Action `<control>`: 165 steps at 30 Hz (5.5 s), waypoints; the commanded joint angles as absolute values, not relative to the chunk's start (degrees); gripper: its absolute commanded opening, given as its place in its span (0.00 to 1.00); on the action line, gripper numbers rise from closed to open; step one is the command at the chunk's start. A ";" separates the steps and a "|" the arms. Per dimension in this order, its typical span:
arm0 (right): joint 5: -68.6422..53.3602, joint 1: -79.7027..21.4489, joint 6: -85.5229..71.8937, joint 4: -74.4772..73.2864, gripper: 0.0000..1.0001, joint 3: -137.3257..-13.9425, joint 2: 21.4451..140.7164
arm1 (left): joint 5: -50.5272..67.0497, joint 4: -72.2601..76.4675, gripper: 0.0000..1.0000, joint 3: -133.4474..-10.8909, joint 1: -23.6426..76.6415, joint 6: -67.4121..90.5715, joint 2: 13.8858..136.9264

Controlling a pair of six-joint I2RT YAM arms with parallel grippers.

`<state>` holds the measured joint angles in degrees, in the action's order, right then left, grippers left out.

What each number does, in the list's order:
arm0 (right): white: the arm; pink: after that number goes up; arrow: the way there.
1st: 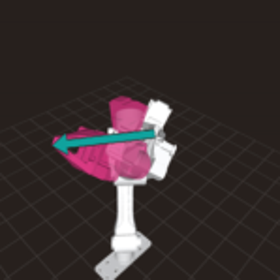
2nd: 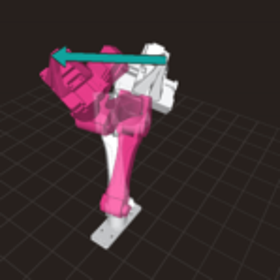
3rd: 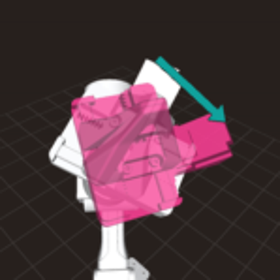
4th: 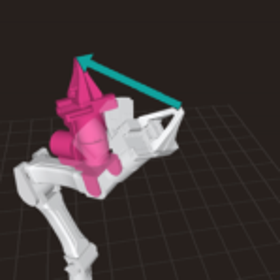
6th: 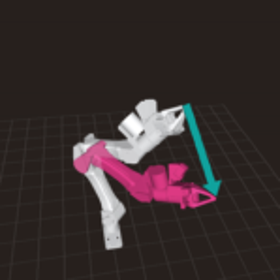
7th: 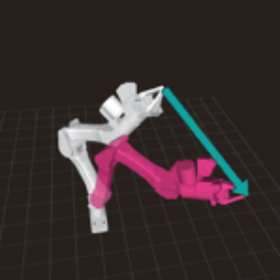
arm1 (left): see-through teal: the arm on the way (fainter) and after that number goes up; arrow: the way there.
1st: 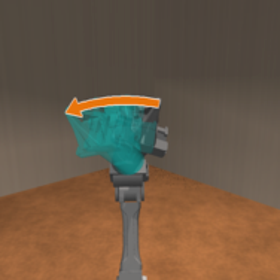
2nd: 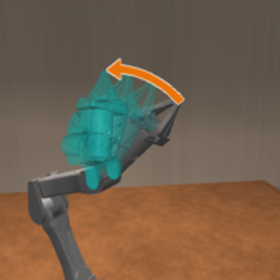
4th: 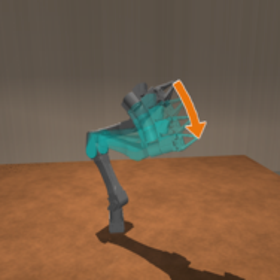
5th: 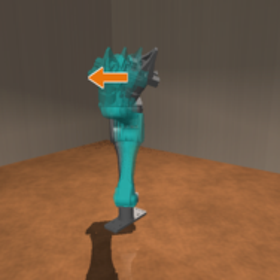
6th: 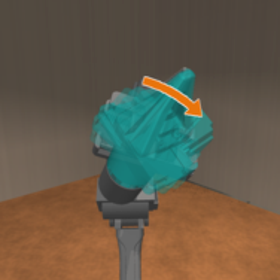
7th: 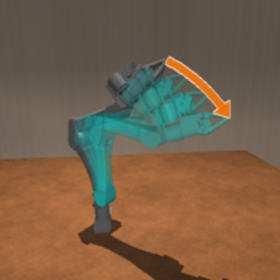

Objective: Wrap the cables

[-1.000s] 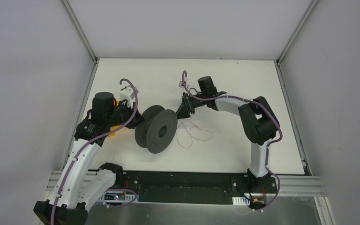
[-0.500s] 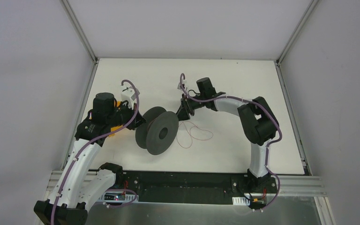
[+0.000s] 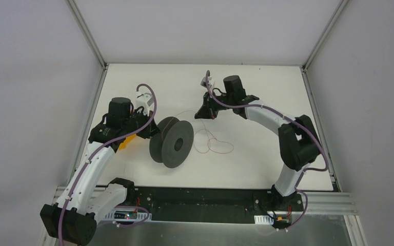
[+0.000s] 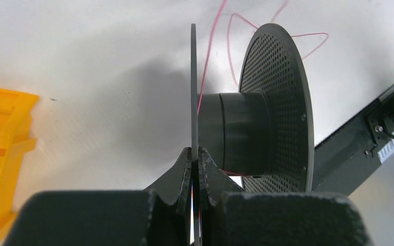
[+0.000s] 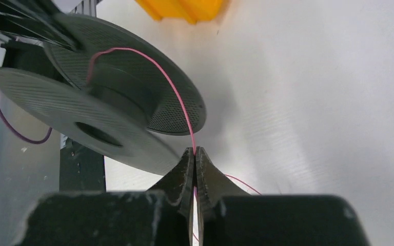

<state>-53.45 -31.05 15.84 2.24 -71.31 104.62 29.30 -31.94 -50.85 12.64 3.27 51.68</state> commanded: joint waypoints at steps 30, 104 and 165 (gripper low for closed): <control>-46.39 -37.83 17.95 -3.17 0.00 -74.93 95.39 | 28.59 -20.82 0.29 -48.73 12.22 5.60 53.21; -40.25 -34.31 -0.56 24.24 0.40 -51.66 91.85 | 7.27 -33.75 0.00 -61.37 18.11 16.20 47.30; -29.18 -43.78 -18.82 37.82 0.49 -42.59 97.14 | 4.47 -30.32 0.00 -61.24 17.95 23.93 41.94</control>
<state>-27.31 -42.83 -17.93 34.22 -41.43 95.20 5.41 -35.42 -60.60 18.63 20.95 43.31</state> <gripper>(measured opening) 0.497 0.010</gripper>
